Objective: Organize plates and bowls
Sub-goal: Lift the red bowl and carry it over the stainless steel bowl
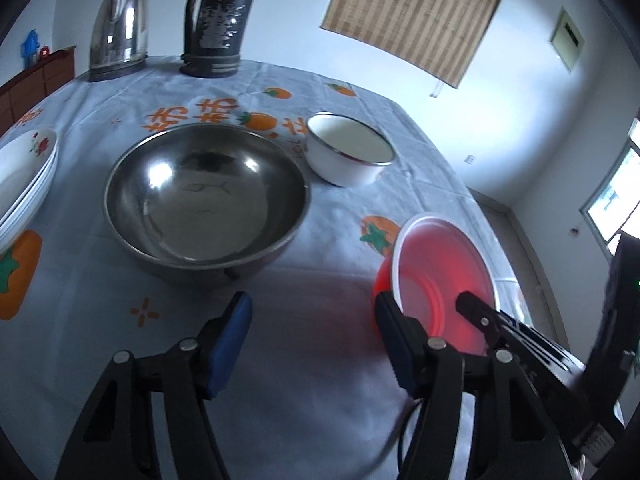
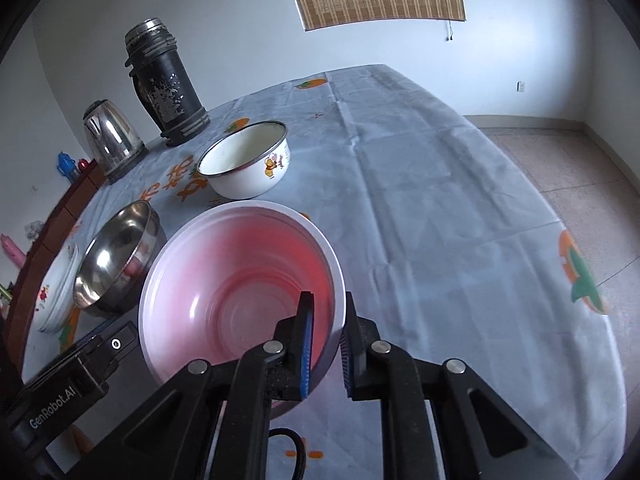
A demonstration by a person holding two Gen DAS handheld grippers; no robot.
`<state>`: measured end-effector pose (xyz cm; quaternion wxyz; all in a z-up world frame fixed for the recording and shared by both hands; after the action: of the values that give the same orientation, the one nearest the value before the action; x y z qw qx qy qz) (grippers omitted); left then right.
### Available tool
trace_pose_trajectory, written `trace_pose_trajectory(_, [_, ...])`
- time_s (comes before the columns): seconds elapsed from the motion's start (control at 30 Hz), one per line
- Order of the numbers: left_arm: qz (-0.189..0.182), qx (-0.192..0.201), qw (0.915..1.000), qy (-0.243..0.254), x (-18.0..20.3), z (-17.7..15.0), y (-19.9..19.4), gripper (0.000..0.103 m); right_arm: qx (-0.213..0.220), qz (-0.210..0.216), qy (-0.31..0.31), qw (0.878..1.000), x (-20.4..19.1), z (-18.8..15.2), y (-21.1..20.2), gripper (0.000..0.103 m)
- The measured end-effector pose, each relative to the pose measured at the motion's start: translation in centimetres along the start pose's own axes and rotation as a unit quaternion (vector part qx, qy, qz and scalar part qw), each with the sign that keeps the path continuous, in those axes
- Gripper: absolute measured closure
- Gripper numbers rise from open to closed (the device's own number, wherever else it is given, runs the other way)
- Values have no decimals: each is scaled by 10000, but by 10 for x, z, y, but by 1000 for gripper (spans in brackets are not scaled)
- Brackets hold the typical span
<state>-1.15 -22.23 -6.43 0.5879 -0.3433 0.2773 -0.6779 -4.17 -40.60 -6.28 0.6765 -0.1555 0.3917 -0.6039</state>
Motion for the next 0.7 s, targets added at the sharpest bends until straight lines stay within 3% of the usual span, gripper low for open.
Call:
trace_pose_trajectory(0.1, [-280, -7, 9996, -82, -5, -2, -10, 41, -23, -60, -81, 9999, 0, -2, -1, 91])
trace_pose_trajectory(0.3, [-477, -160, 9986, -167, -10, 2, -12, 41, 5, -133, -154, 9998, -3, -2, -1, 91])
trace_pose_trajectory(0.47, [-352, -103, 9993, -48, -8, 2, -11, 41, -65, -200, -287, 9994, -6, -2, 1, 91])
trace_pose_trajectory(0.57, [-602, -36, 9981, -93, -11, 4, -21, 41, -63, -264, -215, 9994, -1, -2, 1, 91])
trace_pose_trajectory(0.7, [-529, 130, 9985, 54, -4, 10, -26, 41, -71, -166, -210, 9996, 0, -2, 1, 92])
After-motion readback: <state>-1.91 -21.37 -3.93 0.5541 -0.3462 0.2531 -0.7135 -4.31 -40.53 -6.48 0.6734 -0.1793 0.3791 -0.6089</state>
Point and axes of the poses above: each gripper's, at about its wrist camera, not at the fingertips, and y roughly the way its jaws point, x to its right, z to its top, the point moved 4 cm from there along y, roughly the way its jaws point, and after that the axes turned 14 degrees about z, right-handed, at the moved point
